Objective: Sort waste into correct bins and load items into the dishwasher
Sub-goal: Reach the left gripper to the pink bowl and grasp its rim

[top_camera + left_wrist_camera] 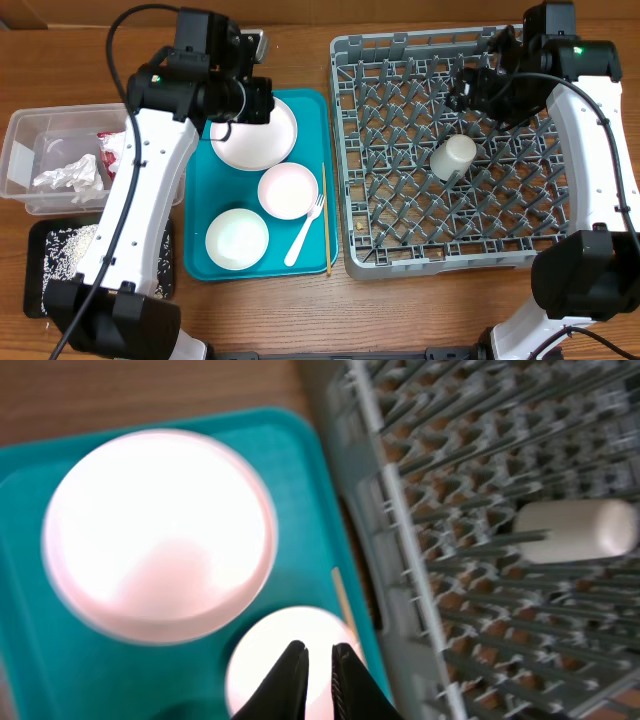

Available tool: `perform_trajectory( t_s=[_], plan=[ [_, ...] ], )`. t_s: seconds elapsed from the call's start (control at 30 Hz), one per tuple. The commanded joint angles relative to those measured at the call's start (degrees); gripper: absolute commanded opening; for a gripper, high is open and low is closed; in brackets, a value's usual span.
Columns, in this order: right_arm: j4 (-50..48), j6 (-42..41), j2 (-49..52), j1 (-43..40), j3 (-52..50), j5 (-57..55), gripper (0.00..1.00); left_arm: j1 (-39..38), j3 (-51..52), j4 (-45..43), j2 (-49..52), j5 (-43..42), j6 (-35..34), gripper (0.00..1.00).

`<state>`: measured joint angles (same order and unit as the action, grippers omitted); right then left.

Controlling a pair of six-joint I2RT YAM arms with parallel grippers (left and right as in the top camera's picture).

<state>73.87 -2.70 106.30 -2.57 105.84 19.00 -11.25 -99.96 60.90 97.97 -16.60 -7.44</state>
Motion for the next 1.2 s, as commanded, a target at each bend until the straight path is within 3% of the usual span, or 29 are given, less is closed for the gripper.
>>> perform_trajectory(
  t_s=[0.0,0.13,0.2,0.43,0.67,0.8,0.97,1.13,1.17],
  plan=[
    [0.5,0.2,-0.8,0.4,1.0,7.3,1.00,-0.6,1.8,2.6,2.1,9.1,-0.8,0.21],
    [1.3,0.2,-0.8,1.3,1.0,7.6,1.00,-0.6,5.3,2.7,4.5,10.8,-1.0,0.43],
    [1.4,1.3,-0.8,1.9,1.0,7.6,1.00,-0.6,6.2,2.7,5.9,10.8,-1.2,0.44],
    [1.1,1.5,-0.8,4.2,1.0,5.6,1.00,-0.7,7.1,2.4,15.4,5.1,-1.6,0.33],
    [1.3,1.5,-0.8,4.2,1.0,5.5,1.00,-0.8,7.1,5.8,22.3,4.6,-1.6,0.33],
    [1.3,1.5,-0.8,4.2,1.0,5.4,1.00,-0.8,7.6,6.8,23.4,5.3,-1.3,0.31],
    [1.4,1.5,-0.8,4.2,1.0,5.4,1.00,-0.8,8.2,7.1,23.4,6.5,-1.4,0.21],
    [1.9,1.5,-0.8,4.2,1.0,4.0,1.00,-0.8,8.8,7.7,23.4,6.6,-1.4,0.20],
    [1.9,1.5,-0.8,4.2,1.0,4.0,1.00,-0.8,8.8,7.7,23.4,6.6,-1.4,0.16]
  ],
)
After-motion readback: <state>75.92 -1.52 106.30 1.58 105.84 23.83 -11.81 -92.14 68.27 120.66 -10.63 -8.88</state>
